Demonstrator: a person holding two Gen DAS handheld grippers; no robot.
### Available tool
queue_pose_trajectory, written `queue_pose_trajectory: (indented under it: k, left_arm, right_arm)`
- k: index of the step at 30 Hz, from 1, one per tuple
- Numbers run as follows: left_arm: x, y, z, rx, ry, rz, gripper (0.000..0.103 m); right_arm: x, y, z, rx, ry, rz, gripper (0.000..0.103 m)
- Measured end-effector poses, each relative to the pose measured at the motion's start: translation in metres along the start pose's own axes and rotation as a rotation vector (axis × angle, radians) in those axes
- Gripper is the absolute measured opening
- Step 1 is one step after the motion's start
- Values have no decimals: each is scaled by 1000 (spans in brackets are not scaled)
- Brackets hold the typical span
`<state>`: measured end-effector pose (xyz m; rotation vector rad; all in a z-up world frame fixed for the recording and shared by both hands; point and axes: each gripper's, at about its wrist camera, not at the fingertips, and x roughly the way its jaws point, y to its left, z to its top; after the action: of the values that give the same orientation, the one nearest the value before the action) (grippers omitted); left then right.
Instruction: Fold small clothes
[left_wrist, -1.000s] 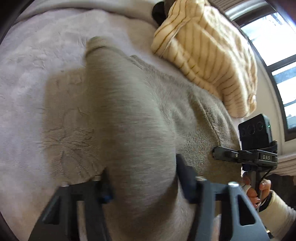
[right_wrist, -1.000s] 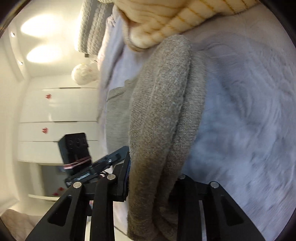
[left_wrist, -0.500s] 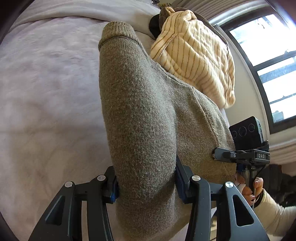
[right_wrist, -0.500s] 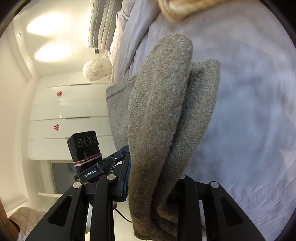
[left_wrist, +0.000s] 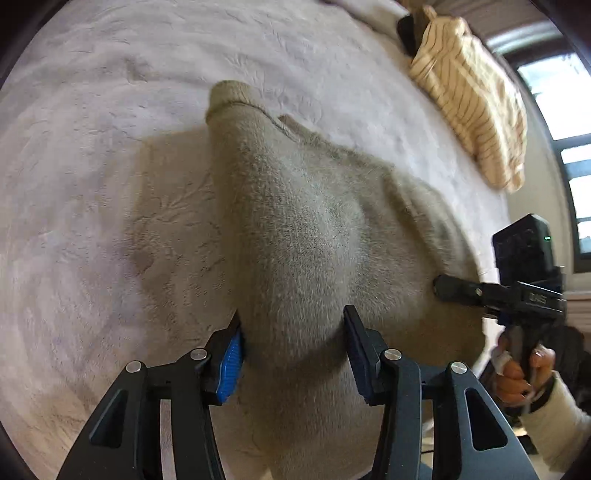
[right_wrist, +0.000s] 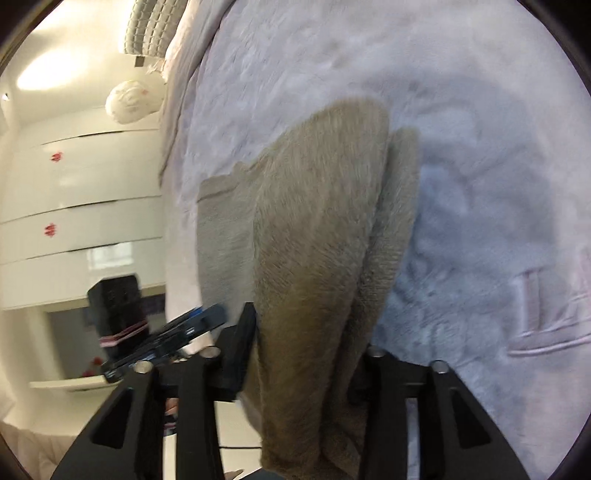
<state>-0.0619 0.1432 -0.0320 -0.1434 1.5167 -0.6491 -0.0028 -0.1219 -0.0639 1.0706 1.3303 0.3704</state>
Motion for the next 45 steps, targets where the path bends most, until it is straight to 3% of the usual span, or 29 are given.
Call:
queue_pose_trajectory:
  k: [1, 3, 4, 5, 6, 7, 11, 14, 15, 17, 19, 23, 26, 31, 36, 42, 45]
  left_arm:
    - [-8, 1, 0, 5, -22, -2, 50]
    - [-20, 4, -1, 13, -66, 17, 50]
    - [-25, 6, 2, 7, -94, 30, 50]
    - [-29, 10, 4, -5, -115, 40, 50]
    - [-30, 13, 8, -16, -126, 48, 50]
    - [-31, 17, 9, -26, -137, 62, 50]
    - [-5, 14, 15, 1, -112, 162, 50]
    - [3, 13, 7, 24, -117, 189, 55]
    - [5, 12, 5, 31, -125, 197, 58]
    - [8, 7, 3, 44, -135, 228, 68]
    - [7, 6, 2, 62, -139, 268, 68]
    - [-3, -9, 1, 100, -133, 328, 68]
    - [-16, -14, -11, 103, -113, 310, 68]
    - [-21, -23, -38, 108, -50, 288, 68]
    - [-11, -20, -67, 100, 7, 297, 68]
    - [-1, -22, -87, 123, 62, 342, 68]
    - [-2, -18, -86, 98, 62, 363, 81]
  right_arm:
    - [-6, 1, 4, 6, -30, -13, 61]
    - [-10, -5, 3, 35, -54, -3, 61]
    - [-11, -9, 5, 70, -67, 21, 52]
    - [-10, -6, 9, 82, -74, 8, 23]
    - [-11, -7, 7, 68, -75, -12, 23]
    - [-19, -9, 2, 19, -87, -50, 23]
    - [-14, 44, -10, -267, -134, -274, 23]
    - [-11, 25, -5, -307, -132, -443, 23]
    - [-8, 17, -2, -290, -125, -457, 23]
    - [-1, -7, 7, -196, -113, -409, 24]
    - [-6, -12, 11, -128, -118, -366, 24]
    - [-12, 9, 6, -185, -105, -481, 24]
    - [-21, 18, -5, -177, -111, -502, 24]
    - [-31, 40, -36, -191, -118, -455, 24]
    - [-26, 47, -74, -244, -31, -455, 24]
    - [9, 49, -94, -300, 97, -527, 24]
    - [16, 37, -96, -286, 131, -566, 24]
